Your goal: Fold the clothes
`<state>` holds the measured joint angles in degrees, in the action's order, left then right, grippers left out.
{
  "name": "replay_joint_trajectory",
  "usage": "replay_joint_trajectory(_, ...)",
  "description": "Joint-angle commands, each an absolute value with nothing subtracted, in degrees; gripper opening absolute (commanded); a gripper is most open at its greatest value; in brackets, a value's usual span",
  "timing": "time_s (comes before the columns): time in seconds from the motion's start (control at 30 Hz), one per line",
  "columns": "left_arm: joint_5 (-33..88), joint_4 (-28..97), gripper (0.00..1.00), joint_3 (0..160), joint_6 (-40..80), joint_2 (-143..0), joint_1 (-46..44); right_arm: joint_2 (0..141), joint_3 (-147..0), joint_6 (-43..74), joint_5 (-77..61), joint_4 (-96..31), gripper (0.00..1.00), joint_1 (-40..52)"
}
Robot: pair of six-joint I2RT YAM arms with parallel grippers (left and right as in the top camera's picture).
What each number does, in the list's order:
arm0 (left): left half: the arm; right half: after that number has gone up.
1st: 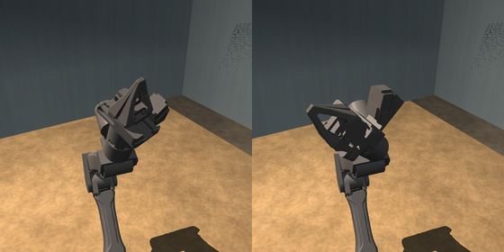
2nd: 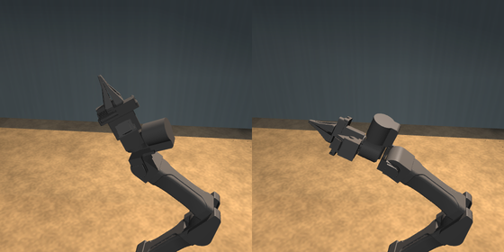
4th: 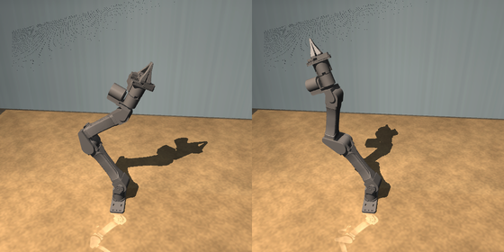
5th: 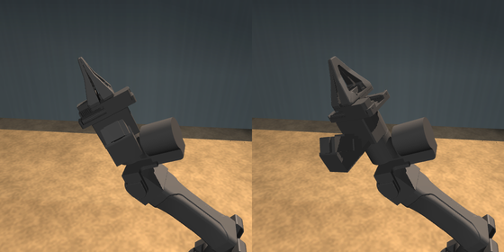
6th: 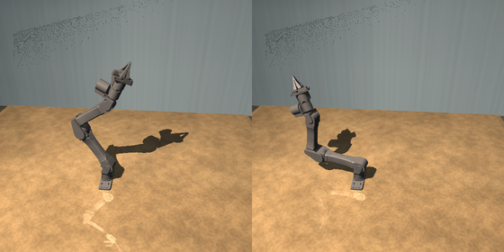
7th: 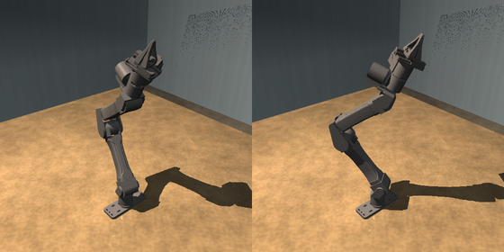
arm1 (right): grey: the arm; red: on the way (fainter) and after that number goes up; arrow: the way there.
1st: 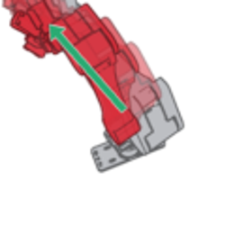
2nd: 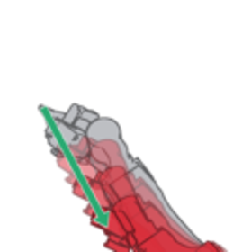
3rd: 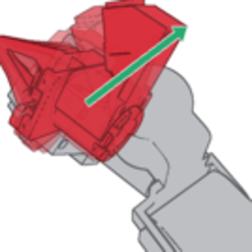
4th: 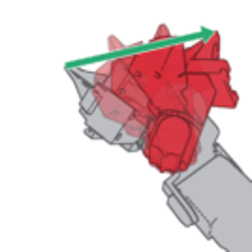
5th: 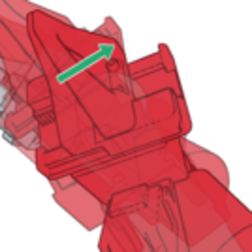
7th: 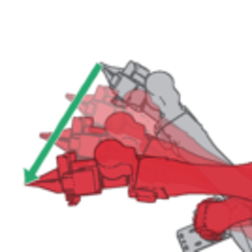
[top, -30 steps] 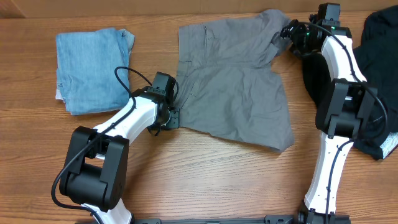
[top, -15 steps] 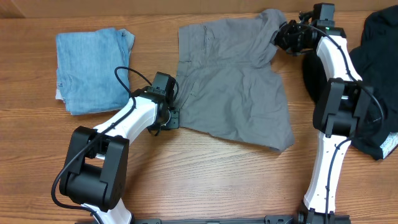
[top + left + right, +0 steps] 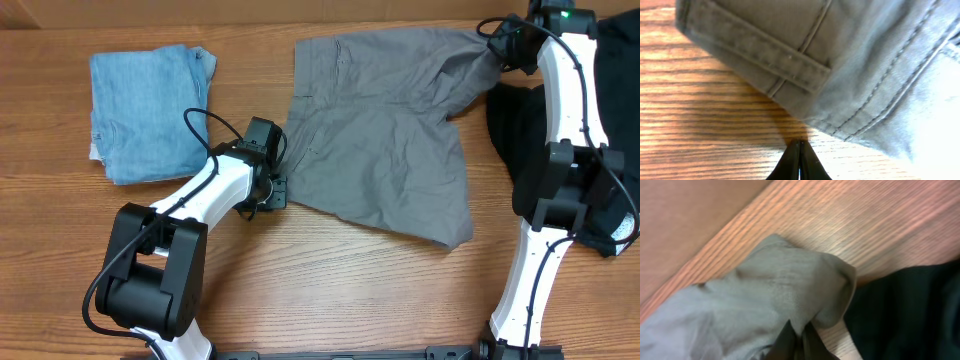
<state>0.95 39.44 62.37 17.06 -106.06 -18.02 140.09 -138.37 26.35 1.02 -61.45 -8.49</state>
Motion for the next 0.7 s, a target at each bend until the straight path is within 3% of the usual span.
replay_joint_trajectory(0.0,-2.11,40.84,0.04,60.93,19.4,-107.07,-17.78,138.21,-139.59,25.69,7.03,-61.67,0.61,-8.95)
replay_joint_trajectory(0.03,-2.11,40.88,0.04,60.93,19.73,-107.07,-17.78,138.19,-139.61,25.71,6.96,-62.15,0.74,-8.95)
replay_joint_trajectory(0.07,-2.09,40.95,0.04,60.93,20.05,-107.07,-17.78,137.91,-139.65,25.71,6.83,-63.02,0.78,-8.95)
replay_joint_trajectory(0.13,-2.11,41.36,0.04,60.93,20.64,-107.07,-17.78,136.86,-139.63,25.71,6.81,-64.73,0.78,-8.95)
replay_joint_trajectory(0.3,-3.01,41.6,0.04,60.93,20.64,-107.07,-17.78,134.89,-138.65,22.96,-4.62,-70.19,0.66,-9.78)
replay_joint_trajectory(0.47,-3.44,41.54,0.04,60.93,20.62,-107.07,-17.78,136.0,-126.34,22.37,-15.75,-66.24,0.52,-13.06)
replay_joint_trajectory(0.67,-3.4,40.34,0.04,60.93,20.64,-107.07,-17.78,136.0,-115.44,20.75,-19.9,-57.19,0.46,-13.17)
